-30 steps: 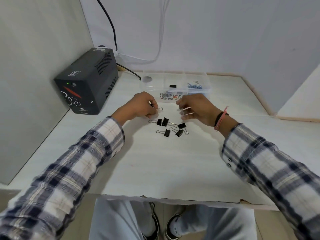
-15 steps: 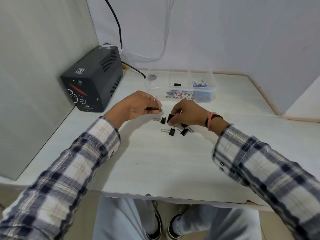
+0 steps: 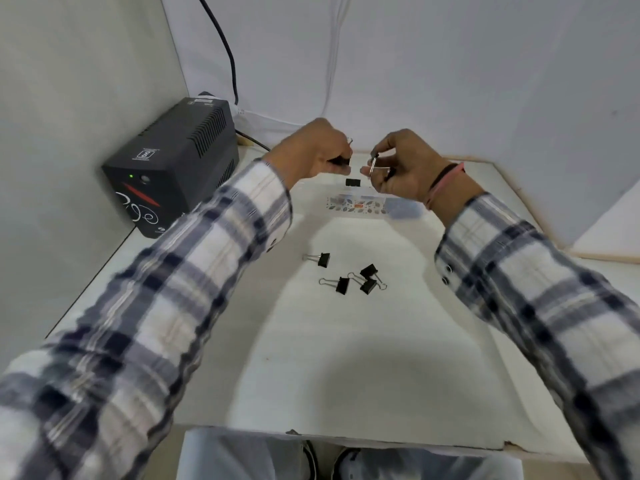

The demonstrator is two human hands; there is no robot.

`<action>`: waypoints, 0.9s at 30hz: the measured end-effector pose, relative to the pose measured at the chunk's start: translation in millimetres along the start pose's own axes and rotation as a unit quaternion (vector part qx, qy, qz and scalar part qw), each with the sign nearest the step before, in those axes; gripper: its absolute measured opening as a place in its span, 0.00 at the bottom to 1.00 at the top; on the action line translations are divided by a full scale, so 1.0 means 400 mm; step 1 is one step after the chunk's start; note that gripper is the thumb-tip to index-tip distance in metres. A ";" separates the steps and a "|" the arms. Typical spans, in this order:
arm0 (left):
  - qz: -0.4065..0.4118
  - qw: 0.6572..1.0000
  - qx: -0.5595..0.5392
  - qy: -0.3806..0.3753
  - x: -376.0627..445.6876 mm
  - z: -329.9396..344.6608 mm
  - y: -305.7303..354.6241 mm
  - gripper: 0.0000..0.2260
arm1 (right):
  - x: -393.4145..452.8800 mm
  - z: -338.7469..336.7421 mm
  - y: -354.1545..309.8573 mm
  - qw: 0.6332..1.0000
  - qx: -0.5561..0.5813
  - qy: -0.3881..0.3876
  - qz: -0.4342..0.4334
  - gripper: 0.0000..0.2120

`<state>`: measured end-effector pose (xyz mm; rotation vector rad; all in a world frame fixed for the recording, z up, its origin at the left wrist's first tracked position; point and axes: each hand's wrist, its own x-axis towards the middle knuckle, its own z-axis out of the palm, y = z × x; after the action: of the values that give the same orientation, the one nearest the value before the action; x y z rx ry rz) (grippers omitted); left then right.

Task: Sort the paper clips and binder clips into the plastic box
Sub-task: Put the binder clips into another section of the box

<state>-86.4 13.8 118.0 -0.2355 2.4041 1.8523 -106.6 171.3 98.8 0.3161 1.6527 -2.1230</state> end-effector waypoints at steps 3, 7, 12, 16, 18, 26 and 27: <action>-0.028 0.998 0.052 -0.017 0.019 0.031 0.027 0.20 | 0.039 0.017 -0.039 1.000 -0.004 0.016 0.004 0.13; -0.034 0.999 0.034 -0.007 0.028 0.041 0.023 0.19 | 0.047 0.004 -0.063 0.997 -0.067 -0.035 0.020 0.25; 0.044 0.993 0.107 0.021 -0.036 -0.013 -0.029 0.08 | -0.040 -0.029 -0.034 0.978 -0.169 0.004 -0.122 0.07; 0.029 0.919 0.355 -0.168 -0.120 -0.054 -0.108 0.15 | -0.116 -0.078 0.046 0.870 -0.470 -0.099 -0.115 0.08; 0.028 0.865 0.453 -0.213 -0.136 -0.047 -0.164 0.21 | -0.130 -0.087 0.103 0.793 -0.589 -0.149 -0.049 0.14; 0.116 0.873 0.451 -0.146 -0.177 -0.029 -0.256 0.10 | -0.149 -0.098 0.215 0.753 -0.631 -0.128 -0.140 0.05; 0.118 0.876 0.445 -0.147 -0.187 -0.032 -0.254 0.09 | -0.152 -0.102 0.216 0.753 -0.629 -0.123 -0.149 0.05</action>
<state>5.8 -19.0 37.4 0.3976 2.8125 0.5785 -16.2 205.0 39.6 -0.6512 2.5841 -0.6955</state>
